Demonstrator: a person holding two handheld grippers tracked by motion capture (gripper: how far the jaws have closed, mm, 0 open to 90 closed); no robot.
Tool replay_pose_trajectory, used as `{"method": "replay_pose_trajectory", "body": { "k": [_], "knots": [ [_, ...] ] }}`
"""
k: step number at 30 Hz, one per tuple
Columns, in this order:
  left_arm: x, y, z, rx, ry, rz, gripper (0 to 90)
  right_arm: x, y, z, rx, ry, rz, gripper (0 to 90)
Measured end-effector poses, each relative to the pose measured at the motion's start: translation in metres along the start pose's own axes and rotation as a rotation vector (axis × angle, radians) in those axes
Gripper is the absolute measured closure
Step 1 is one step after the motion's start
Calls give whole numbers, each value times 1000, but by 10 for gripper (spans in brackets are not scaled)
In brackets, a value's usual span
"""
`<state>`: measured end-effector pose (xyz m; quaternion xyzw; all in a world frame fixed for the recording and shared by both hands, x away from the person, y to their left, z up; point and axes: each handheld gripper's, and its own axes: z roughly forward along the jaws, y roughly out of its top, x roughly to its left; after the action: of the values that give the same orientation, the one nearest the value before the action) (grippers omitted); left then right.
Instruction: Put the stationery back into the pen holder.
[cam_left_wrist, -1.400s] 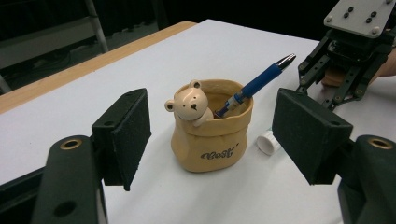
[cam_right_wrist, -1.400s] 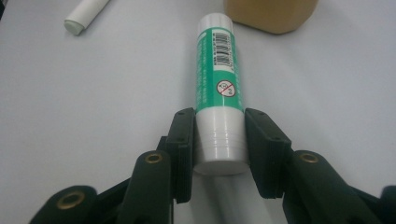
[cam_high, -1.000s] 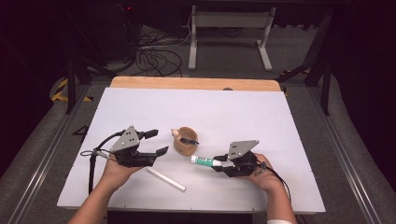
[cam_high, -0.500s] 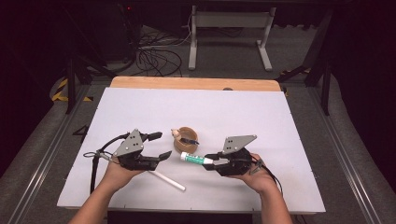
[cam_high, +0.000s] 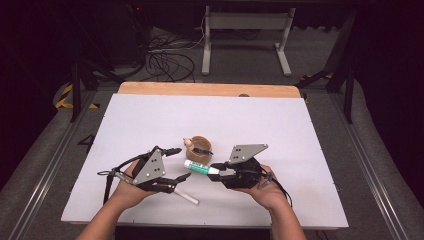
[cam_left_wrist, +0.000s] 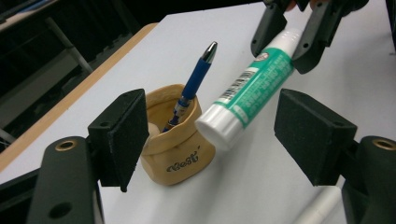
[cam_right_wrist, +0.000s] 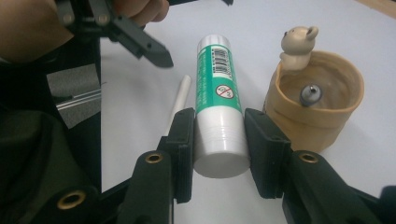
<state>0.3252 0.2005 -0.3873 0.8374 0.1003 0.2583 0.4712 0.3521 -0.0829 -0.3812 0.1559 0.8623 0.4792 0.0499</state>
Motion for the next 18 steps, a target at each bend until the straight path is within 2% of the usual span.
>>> {"method": "replay_pose_trajectory", "body": {
  "k": [4, 7, 12, 14, 18],
  "knots": [
    [-7, 2, 3, 31, 33, 75, 276, 3, 4, 3, -22, -5, 9, 654],
    [-14, 3, 6, 69, 76, 166, 321, 5, 6, 7, -34, -6, 27, 654],
    [-21, 2, 13, 133, 148, 268, 369, 8, 7, 15, -28, 3, 48, 654],
    [-23, 1, 14, 143, 153, 299, 399, 9, 8, 17, -27, 6, 57, 654],
    [-30, 1, 15, 169, 173, 396, 460, 10, 9, 20, -26, 12, 71, 654]
  ]
}}
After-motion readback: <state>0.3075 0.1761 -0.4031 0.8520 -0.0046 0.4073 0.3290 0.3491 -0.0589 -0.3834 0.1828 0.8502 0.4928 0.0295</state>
